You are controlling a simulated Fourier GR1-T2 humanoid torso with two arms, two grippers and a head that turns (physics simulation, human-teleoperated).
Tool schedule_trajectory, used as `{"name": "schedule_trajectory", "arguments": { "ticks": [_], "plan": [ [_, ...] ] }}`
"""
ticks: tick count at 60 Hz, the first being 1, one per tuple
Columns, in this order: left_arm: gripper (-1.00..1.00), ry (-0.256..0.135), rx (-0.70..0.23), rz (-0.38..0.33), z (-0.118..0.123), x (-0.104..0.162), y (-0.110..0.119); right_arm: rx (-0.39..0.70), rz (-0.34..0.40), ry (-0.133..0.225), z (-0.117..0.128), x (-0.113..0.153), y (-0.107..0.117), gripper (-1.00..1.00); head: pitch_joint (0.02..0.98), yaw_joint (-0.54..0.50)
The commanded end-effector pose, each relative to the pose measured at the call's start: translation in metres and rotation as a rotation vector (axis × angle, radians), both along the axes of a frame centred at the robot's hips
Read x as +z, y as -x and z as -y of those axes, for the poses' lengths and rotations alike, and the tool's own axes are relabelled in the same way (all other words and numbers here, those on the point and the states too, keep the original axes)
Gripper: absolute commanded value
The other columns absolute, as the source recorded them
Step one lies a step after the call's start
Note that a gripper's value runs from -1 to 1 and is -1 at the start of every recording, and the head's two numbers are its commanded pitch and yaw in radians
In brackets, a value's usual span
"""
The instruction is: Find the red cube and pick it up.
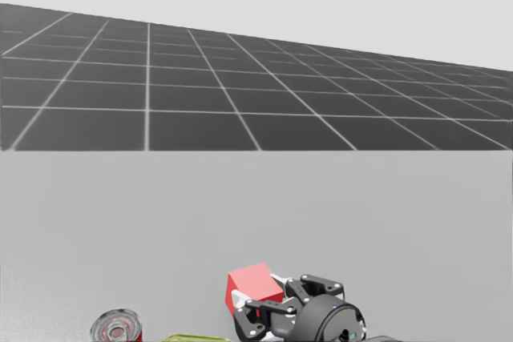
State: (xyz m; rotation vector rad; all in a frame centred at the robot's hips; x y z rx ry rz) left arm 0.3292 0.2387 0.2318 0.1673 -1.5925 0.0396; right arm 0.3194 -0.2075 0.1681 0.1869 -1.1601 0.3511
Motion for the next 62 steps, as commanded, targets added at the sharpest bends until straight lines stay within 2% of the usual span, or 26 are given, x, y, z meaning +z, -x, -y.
{"name": "schedule_trajectory", "arguments": {
  "ticks": [1,9,13,20,31,32,39,44,50,54,55,62],
  "plan": [
    [-1.00,0.001,0.000,0.002,-0.001,0.000,0.000,-0.124,-0.061,0.029,0.015,-0.024,0.005,1.00,0.413,-0.28],
    [-1.00,0.003,0.001,0.004,-0.001,0.000,0.000,-0.126,-0.010,0.013,0.017,-0.006,0.006,1.00,0.411,-0.29],
    [-1.00,0.004,0.001,0.005,-0.002,0.001,0.000,-0.127,0.024,0.021,0.018,0.004,0.005,1.00,0.414,-0.29],
    [-1.00,0.004,0.002,0.006,-0.002,0.001,-0.001,-0.137,0.073,0.015,0.020,0.021,0.004,1.00,0.414,-0.29],
    [-1.00,0.005,0.004,0.007,-0.003,0.001,-0.001,-0.166,0.179,0.002,0.025,0.052,0.002,1.00,0.406,-0.30],
    [-1.00,0.005,0.004,0.007,-0.003,0.001,-0.001,-0.169,0.199,-0.008,0.026,0.059,0.002,1.00,0.403,-0.30],
    [-1.00,0.004,0.005,0.007,-0.003,0.001,-0.001,-0.187,0.263,-0.020,0.029,0.078,0.003,1.00,0.401,-0.31],
    [-1.00,0.005,0.005,0.008,-0.003,0.001,-0.001,-0.219,0.352,0.004,0.032,0.094,0.002,1.00,0.399,-0.32],
    [-1.00,0.006,0.006,0.008,-0.003,0.002,-0.001,-0.241,0.443,-0.011,0.034,0.112,0.000,1.00,0.395,-0.32],
    [-1.00,0.006,0.007,0.008,-0.003,0.002,-0.001,-0.245,0.492,-0.033,0.033,0.124,0.001,1.00,0.394,-0.33],
    [-1.00,0.007,0.008,0.009,-0.004,0.002,-0.001,-0.252,0.530,-0.032,0.033,0.130,0.002,1.00,0.393,-0.33],
    [-1.00,0.007,0.010,0.010,-0.004,0.002,-0.001,-0.261,0.600,-0.050,0.031,0.147,0.005,1.00,0.394,-0.33]
  ]
}}
